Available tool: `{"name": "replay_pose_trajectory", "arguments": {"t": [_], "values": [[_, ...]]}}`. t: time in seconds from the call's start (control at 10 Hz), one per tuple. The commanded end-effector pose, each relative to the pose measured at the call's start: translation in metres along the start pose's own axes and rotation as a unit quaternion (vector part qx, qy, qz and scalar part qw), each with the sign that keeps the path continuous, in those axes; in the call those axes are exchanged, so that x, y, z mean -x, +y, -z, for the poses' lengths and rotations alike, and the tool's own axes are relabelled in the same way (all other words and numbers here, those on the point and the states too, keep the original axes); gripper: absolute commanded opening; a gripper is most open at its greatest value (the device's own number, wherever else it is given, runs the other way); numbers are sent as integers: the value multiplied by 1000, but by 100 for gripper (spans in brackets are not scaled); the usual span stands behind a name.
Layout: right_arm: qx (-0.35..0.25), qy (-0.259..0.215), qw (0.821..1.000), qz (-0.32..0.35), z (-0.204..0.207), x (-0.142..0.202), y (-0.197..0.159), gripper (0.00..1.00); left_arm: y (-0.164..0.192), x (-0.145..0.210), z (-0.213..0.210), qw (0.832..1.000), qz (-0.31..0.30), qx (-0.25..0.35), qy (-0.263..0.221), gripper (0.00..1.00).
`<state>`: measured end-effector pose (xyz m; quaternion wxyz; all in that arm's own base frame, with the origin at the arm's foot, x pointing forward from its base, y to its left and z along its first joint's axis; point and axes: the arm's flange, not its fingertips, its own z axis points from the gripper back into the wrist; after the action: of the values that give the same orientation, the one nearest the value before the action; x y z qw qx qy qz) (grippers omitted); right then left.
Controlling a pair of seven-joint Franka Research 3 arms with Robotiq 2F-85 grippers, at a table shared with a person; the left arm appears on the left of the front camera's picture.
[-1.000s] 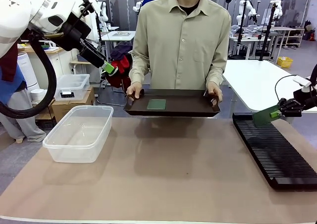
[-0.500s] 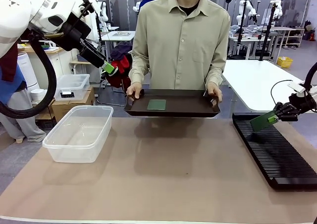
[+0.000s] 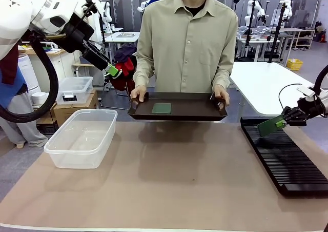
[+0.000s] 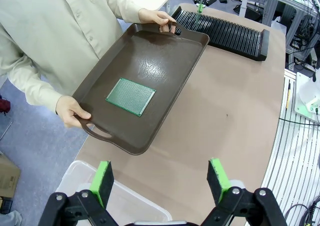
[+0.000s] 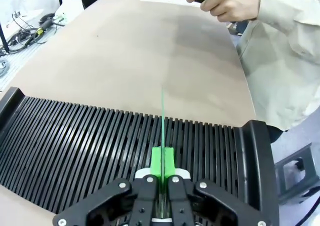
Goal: Sort PCBs into racks and boxes based on the side picked up.
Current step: If the short side of the Blank PCB is picked up, insert it into the PCB Rack ; if the long side is picked up, place it in the Organizing box.
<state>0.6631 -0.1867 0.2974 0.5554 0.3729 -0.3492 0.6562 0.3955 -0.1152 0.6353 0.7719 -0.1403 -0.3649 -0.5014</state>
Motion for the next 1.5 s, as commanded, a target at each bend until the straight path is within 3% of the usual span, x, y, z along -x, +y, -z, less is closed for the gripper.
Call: {"name": "replay_pose_trajectory", "arguments": {"t": [0.0, 0.5, 1.4], "values": [[7, -26, 999, -17, -4, -1, -7, 2, 1, 2, 1, 1000, -2, 9, -8, 100], [-17, -49, 999, -8, -9, -4, -6, 2, 1, 2, 1, 1000, -2, 9, -8, 100], [-53, -36, 998, 19, 2, 6, -6, 2, 1, 2, 1, 1000, -2, 9, -8, 100]]}}
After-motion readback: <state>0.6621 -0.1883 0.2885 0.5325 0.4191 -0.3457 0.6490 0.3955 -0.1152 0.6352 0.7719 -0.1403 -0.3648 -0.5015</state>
